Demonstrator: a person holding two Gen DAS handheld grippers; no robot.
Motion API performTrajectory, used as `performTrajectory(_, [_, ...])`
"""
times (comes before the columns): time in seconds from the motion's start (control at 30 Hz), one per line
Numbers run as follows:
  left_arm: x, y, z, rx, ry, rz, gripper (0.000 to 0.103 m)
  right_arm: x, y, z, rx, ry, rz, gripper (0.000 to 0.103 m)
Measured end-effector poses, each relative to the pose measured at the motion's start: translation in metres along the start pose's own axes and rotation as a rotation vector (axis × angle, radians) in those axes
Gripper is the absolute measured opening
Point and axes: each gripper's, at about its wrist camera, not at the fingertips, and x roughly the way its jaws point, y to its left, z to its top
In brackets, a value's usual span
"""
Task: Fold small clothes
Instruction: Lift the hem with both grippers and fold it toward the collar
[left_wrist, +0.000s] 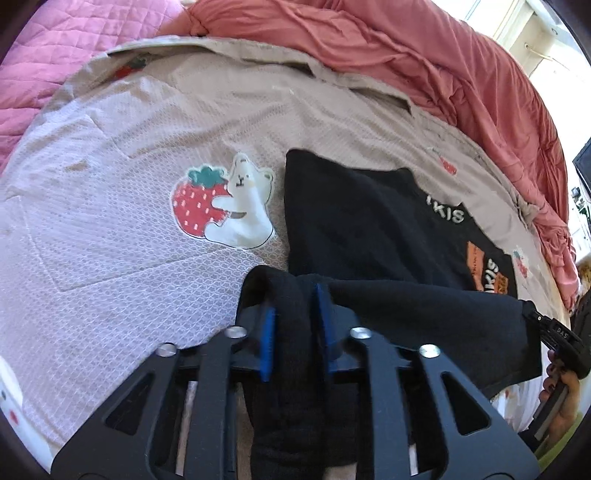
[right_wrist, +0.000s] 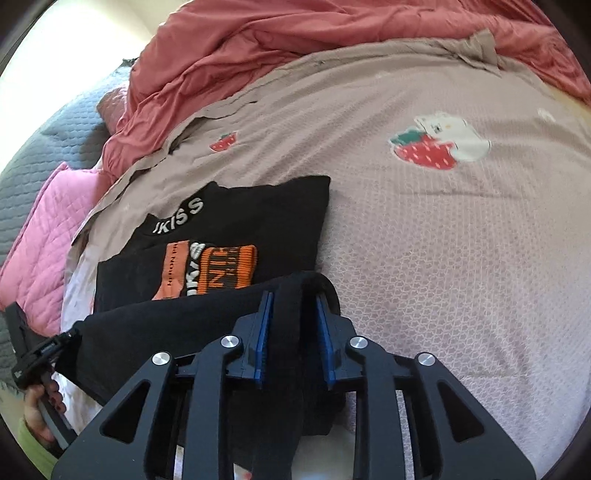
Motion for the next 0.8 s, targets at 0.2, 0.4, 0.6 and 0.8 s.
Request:
performTrajectory(0.2, [-0.046,-0.002,-0.015,-0.011,-0.083,-0.014,0.043,-0.023,-0.001,0.002,0.013,-0.034,0.052,0.049])
performTrajectory(0.4, [-0.053,0.013,-0.037,-0.047,-0.012,-0.051,0.046,-0.031,0.0,-0.014,0.047,0.026,0.111,0.058])
performTrajectory(0.6, [-0.049,0.016,-0.051,-0.07,0.035,-0.095,0.054,-0.034,0.014,-0.033,-0.02,0.096,0.096,0.064])
performTrajectory(0.8, [-0.043,0.005,-0.057,-0.048,0.069,-0.105,0.058,-0.03,0.005,-0.062,0.045,0.202,0.107,0.064])
